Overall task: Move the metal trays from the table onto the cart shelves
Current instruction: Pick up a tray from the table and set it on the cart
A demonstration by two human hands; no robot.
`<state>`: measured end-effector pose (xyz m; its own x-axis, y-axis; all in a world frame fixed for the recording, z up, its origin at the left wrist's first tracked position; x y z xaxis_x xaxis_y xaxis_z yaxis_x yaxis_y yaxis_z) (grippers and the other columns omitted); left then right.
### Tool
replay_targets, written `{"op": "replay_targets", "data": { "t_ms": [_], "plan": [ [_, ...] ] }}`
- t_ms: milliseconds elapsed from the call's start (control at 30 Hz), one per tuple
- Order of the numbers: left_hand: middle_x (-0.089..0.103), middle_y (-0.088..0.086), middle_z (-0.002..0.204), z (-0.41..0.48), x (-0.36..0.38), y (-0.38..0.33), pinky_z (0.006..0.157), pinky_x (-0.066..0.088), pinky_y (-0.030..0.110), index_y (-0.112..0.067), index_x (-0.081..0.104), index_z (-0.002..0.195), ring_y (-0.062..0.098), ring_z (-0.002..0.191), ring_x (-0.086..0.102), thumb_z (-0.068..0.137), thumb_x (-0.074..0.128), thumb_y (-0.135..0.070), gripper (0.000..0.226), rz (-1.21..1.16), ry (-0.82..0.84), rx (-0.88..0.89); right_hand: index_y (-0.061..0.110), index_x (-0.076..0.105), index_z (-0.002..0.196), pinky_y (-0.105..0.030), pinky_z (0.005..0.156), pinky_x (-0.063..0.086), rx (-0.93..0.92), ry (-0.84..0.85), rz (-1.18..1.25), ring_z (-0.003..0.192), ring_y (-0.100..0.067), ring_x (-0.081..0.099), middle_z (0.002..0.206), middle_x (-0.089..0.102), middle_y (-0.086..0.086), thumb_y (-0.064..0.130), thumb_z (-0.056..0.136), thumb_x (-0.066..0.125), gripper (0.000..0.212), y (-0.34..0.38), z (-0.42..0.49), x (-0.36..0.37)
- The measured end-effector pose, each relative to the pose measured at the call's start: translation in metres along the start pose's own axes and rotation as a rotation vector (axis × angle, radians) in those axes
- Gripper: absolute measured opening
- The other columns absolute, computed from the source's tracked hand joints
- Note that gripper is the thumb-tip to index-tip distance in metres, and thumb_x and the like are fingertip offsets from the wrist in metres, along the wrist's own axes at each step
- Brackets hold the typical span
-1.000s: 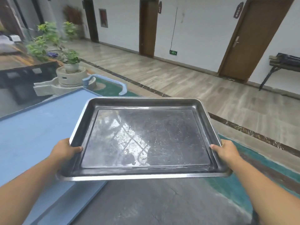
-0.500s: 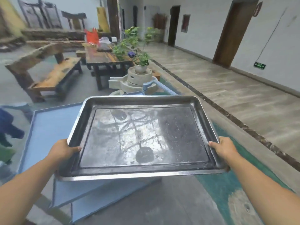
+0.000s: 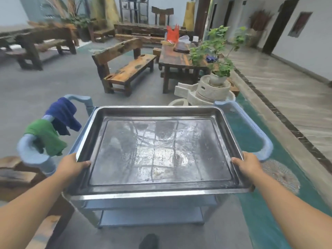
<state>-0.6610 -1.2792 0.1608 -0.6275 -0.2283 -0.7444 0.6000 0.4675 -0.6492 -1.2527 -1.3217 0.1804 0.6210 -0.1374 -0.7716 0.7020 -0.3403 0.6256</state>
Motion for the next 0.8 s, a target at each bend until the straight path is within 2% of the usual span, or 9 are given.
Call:
{"op": "replay_targets", "data": {
  "t_ms": [133, 267, 367, 467, 567, 667, 733, 800],
  "plan": [
    [0.067, 0.013, 0.084, 0.051, 0.012, -0.008, 0.071, 0.048, 0.04, -0.008, 0.062, 0.097, 0.033, 0.078, 0.062, 0.084, 0.076, -0.02, 0.022, -0.007, 0.008, -0.001, 0.012, 0.065, 0.086, -0.037, 0.073, 0.046, 0.033, -0.015, 0.02, 0.083, -0.032, 0.064, 0.088, 0.07, -0.016, 0.017, 0.087, 0.072, 0.008, 0.015, 0.042, 0.035],
    [0.068, 0.019, 0.089, 0.1, 0.032, -0.019, 0.076, 0.046, 0.042, -0.004, 0.065, 0.102, 0.037, 0.084, 0.061, 0.084, 0.076, -0.019, 0.026, 0.07, 0.004, 0.009, 0.004, 0.069, 0.095, -0.04, 0.077, 0.049, 0.091, -0.008, 0.007, 0.089, -0.036, 0.066, 0.092, 0.072, -0.02, 0.017, 0.088, 0.071, 0.014, 0.017, 0.078, 0.064],
    [0.07, 0.022, 0.104, 0.126, 0.052, -0.019, 0.082, 0.047, 0.043, -0.005, 0.066, 0.11, 0.043, 0.098, 0.063, 0.085, 0.074, -0.019, 0.03, 0.082, 0.037, -0.006, 0.0, 0.066, 0.091, -0.04, 0.074, 0.048, 0.124, -0.015, -0.027, 0.085, -0.036, 0.064, 0.09, 0.07, -0.022, 0.019, 0.088, 0.07, 0.02, 0.014, 0.092, 0.081],
    [0.071, 0.02, 0.1, 0.14, 0.068, -0.014, 0.08, 0.049, 0.043, -0.007, 0.067, 0.106, 0.041, 0.094, 0.064, 0.085, 0.073, -0.018, 0.024, 0.06, 0.063, -0.035, 0.001, 0.064, 0.092, -0.037, 0.07, 0.043, 0.134, -0.009, -0.042, 0.084, -0.035, 0.063, 0.087, 0.07, -0.021, 0.019, 0.09, 0.069, 0.019, 0.01, 0.1, 0.097],
    [0.068, 0.015, 0.093, 0.147, 0.081, -0.008, 0.08, 0.051, 0.045, -0.01, 0.061, 0.099, 0.04, 0.088, 0.063, 0.087, 0.072, -0.019, 0.019, 0.049, 0.072, -0.085, 0.003, 0.065, 0.097, -0.037, 0.071, 0.043, 0.12, 0.011, -0.043, 0.086, -0.035, 0.063, 0.084, 0.067, -0.012, 0.019, 0.091, 0.066, 0.017, 0.007, 0.109, 0.109],
    [0.067, 0.014, 0.094, 0.15, 0.089, -0.003, 0.078, 0.051, 0.045, -0.01, 0.06, 0.101, 0.038, 0.086, 0.061, 0.088, 0.071, -0.022, 0.021, 0.092, 0.058, -0.096, 0.005, 0.065, 0.1, -0.034, 0.072, 0.04, 0.099, 0.02, -0.058, 0.086, -0.033, 0.061, 0.087, 0.067, -0.011, 0.019, 0.092, 0.065, 0.016, 0.002, 0.12, 0.119],
    [0.068, 0.013, 0.095, 0.152, 0.092, -0.004, 0.079, 0.052, 0.045, -0.011, 0.06, 0.104, 0.038, 0.086, 0.061, 0.088, 0.07, -0.023, 0.022, 0.112, 0.057, -0.103, 0.009, 0.061, 0.088, -0.035, 0.068, 0.04, 0.098, 0.027, -0.09, 0.084, -0.035, 0.061, 0.08, 0.065, -0.008, 0.021, 0.092, 0.065, 0.013, 0.001, 0.126, 0.124],
    [0.068, 0.014, 0.096, 0.153, 0.092, -0.004, 0.079, 0.052, 0.046, -0.011, 0.06, 0.104, 0.038, 0.085, 0.061, 0.088, 0.07, -0.023, 0.022, 0.117, 0.055, -0.113, 0.016, 0.051, 0.076, -0.035, 0.06, 0.036, 0.091, 0.015, -0.133, 0.077, -0.034, 0.057, 0.067, 0.053, 0.001, 0.024, 0.093, 0.064, 0.023, -0.001, 0.133, 0.127]
  ]
}}
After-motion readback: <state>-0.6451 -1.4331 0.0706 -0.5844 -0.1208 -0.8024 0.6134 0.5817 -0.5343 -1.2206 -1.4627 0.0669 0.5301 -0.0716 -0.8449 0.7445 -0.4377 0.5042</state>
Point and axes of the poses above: each hand's wrist, its own z-axis towards the middle knuckle, its own x-axis out of the palm, y = z × x, the point moved 1 cm from there along z, towards the middle knuckle
